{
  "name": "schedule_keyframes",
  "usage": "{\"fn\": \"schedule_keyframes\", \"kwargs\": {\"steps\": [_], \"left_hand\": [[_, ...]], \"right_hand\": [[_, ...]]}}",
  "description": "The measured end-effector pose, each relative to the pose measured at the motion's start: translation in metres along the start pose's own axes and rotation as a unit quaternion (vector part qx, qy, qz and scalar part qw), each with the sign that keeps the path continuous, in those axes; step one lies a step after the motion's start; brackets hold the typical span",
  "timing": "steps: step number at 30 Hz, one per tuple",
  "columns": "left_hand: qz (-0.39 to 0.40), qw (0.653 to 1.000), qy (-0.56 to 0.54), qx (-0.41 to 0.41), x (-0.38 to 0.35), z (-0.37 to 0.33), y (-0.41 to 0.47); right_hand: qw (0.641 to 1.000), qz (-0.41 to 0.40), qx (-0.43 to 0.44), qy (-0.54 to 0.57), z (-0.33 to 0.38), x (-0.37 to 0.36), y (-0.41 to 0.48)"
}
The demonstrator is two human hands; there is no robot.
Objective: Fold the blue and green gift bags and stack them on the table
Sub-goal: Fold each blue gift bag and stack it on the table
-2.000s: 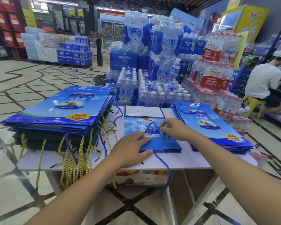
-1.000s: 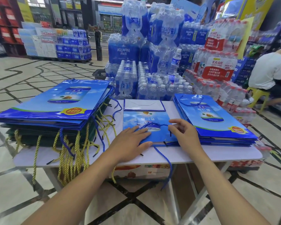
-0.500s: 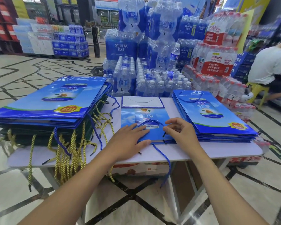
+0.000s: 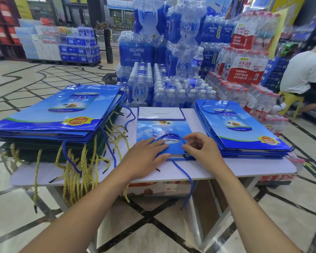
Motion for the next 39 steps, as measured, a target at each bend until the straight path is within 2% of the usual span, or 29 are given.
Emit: {"fn": "schedule_keyframes", "kwargs": {"steps": [7,13,16,18,19,23,29,34,39], "left_hand": [[-0.012,0.999,-0.05,0.01,0.0,0.002,0.004],[-0.016,0.997,-0.071,0.022,0.0,0.003,0.004],[-0.017,0.996,-0.081,0.026,-0.001,0.005,0.006],[-0.019,0.995,-0.091,0.029,-0.003,0.007,0.007],[-0.021,0.995,-0.098,0.031,-0.003,0.007,0.007],[-0.022,0.994,-0.103,0.032,-0.003,0.007,0.008],[-0.019,0.996,-0.082,0.031,-0.003,0.005,0.008],[-0.02,0.996,-0.088,0.028,-0.002,0.005,0.009],[-0.027,0.995,-0.096,0.029,-0.003,0.007,0.01]], "right_hand": [[0.996,-0.029,0.034,-0.072,0.009,0.004,-0.003],[0.984,-0.043,0.099,-0.145,0.014,0.004,-0.003],[0.971,-0.133,0.123,-0.158,0.024,0.013,-0.006],[0.964,-0.204,0.101,-0.141,0.031,0.02,-0.015],[0.964,-0.215,0.078,-0.133,0.031,0.02,-0.019],[0.974,-0.141,-0.01,-0.179,0.025,0.007,-0.031],[0.972,-0.056,-0.078,-0.215,0.031,-0.012,-0.025],[0.982,-0.057,-0.124,-0.131,0.028,-0.01,-0.022],[0.988,-0.029,-0.13,-0.079,0.028,-0.012,-0.024]]}}
Point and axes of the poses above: each hand's wrist, its own y-axis towards the middle knuckle, its own x-axis out of the back of the hand, z = x × y, the point moved 5 cm from there along y, towards the middle knuckle, and after that the axes turned 12 degrees about x, right-handed, at the moved point
